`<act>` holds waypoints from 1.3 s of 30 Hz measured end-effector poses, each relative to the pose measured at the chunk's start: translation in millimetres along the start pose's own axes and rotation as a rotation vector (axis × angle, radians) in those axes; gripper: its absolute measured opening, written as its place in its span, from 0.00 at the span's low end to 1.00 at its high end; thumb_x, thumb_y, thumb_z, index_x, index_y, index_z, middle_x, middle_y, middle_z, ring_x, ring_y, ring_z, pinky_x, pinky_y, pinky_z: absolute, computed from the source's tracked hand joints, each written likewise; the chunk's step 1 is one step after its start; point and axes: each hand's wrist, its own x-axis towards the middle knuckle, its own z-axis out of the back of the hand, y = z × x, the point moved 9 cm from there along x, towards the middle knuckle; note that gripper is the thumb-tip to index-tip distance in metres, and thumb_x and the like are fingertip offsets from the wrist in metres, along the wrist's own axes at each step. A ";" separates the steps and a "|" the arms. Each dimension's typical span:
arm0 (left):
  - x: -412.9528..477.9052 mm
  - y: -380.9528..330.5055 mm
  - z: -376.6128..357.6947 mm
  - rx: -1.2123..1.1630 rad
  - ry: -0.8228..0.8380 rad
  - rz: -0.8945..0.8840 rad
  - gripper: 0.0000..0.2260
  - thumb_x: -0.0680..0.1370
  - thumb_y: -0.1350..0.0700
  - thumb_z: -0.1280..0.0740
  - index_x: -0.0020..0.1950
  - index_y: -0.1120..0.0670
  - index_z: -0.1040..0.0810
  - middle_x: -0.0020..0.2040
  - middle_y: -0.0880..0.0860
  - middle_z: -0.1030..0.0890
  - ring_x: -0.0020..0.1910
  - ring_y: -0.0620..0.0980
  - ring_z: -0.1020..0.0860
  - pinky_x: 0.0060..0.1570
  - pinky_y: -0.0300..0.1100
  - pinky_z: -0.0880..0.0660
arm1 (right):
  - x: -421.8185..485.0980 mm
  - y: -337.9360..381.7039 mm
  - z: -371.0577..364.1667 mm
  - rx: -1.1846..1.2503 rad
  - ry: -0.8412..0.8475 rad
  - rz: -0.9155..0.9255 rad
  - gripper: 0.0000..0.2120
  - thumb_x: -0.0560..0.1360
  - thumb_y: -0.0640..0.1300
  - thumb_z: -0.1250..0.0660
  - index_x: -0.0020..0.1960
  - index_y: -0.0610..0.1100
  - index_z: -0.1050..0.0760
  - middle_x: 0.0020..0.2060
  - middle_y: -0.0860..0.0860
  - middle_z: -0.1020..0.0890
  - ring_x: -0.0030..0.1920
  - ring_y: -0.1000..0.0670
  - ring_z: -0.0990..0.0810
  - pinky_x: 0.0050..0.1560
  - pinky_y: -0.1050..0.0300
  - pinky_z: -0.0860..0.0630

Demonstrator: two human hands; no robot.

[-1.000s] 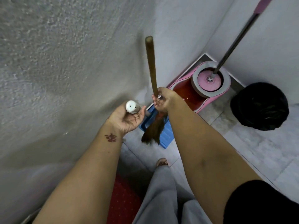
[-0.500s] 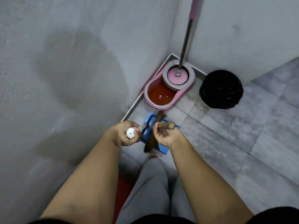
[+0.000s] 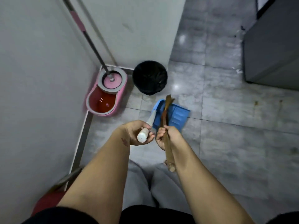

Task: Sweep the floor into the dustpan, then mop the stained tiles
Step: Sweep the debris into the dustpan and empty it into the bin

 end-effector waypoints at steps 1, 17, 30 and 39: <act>8.0 3.3 -21.3 0.033 0.012 0.008 0.06 0.77 0.64 0.40 0.54 0.62 0.31 0.39 0.59 0.27 0.31 0.52 0.25 0.29 0.42 0.21 | -6.7 16.1 13.3 0.008 0.000 0.008 0.20 0.83 0.46 0.49 0.33 0.44 0.39 0.17 0.52 0.37 0.14 0.55 0.39 0.16 0.71 0.42; 93.6 -64.4 -235.9 0.244 0.067 0.156 0.15 0.78 0.62 0.37 0.32 0.57 0.33 0.22 0.51 0.32 0.16 0.45 0.33 0.17 0.31 0.32 | -46.8 205.7 108.2 0.022 -0.135 0.223 0.11 0.83 0.42 0.47 0.42 0.44 0.37 0.23 0.52 0.35 0.16 0.57 0.39 0.16 0.68 0.42; 106.6 -254.2 -339.6 0.281 0.061 0.159 0.13 0.79 0.62 0.40 0.35 0.56 0.35 0.21 0.51 0.33 0.15 0.44 0.33 0.16 0.32 0.32 | -44.1 368.8 -7.6 0.572 0.268 0.058 0.17 0.83 0.47 0.48 0.39 0.41 0.32 0.19 0.52 0.36 0.14 0.55 0.37 0.13 0.66 0.41; 137.2 -352.0 -393.4 0.271 0.030 0.124 0.12 0.80 0.61 0.41 0.36 0.56 0.36 0.20 0.51 0.34 0.14 0.45 0.33 0.15 0.33 0.32 | -40.3 480.1 -42.1 0.340 0.173 0.146 0.21 0.83 0.52 0.48 0.35 0.44 0.35 0.18 0.54 0.38 0.13 0.57 0.41 0.12 0.67 0.45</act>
